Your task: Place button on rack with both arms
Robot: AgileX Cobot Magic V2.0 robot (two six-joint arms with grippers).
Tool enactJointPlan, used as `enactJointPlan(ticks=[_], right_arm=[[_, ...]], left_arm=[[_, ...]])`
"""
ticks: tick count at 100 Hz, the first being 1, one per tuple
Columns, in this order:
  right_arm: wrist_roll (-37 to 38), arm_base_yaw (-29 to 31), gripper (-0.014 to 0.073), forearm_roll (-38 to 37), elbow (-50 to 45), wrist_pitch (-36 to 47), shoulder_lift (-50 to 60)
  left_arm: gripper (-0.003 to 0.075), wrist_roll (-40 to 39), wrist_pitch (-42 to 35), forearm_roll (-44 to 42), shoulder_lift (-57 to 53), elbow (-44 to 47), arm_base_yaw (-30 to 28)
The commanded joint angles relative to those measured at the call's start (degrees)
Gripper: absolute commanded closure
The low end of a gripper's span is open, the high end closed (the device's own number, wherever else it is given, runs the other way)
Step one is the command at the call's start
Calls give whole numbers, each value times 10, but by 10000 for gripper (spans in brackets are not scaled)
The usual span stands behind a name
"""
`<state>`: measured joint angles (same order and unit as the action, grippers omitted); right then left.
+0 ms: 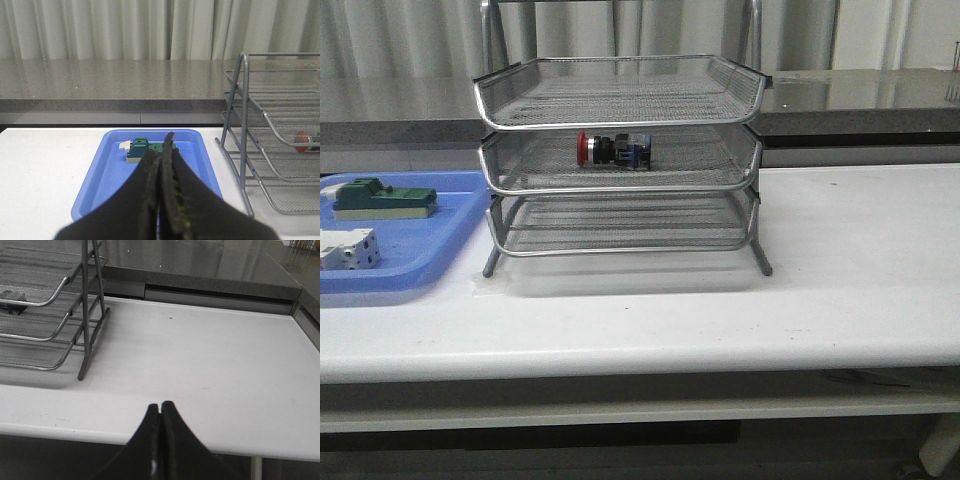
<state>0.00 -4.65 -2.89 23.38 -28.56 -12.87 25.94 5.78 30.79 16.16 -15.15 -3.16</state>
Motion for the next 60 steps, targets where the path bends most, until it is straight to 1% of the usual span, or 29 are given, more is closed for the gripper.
enactJointPlan(ticks=[1,23,34,48,60], right_arm=[[0,3,659,-8,14,48,-5],[0,3,659,-8,12,50,-5],[0,3,659,-8,-5,63,-5],[0,3,659,-10,-48,103,11],[0,3,659,-10,-95,150,53]], left_arm=[[741,-6,-36,7,4,-16,2],[741,-6,-36,7,4,-16,2],[741,-6,-36,7,4,-16,2],[741,-6,-36,7,4,-16,2],[741,-6,-36,7,4,-16,2]])
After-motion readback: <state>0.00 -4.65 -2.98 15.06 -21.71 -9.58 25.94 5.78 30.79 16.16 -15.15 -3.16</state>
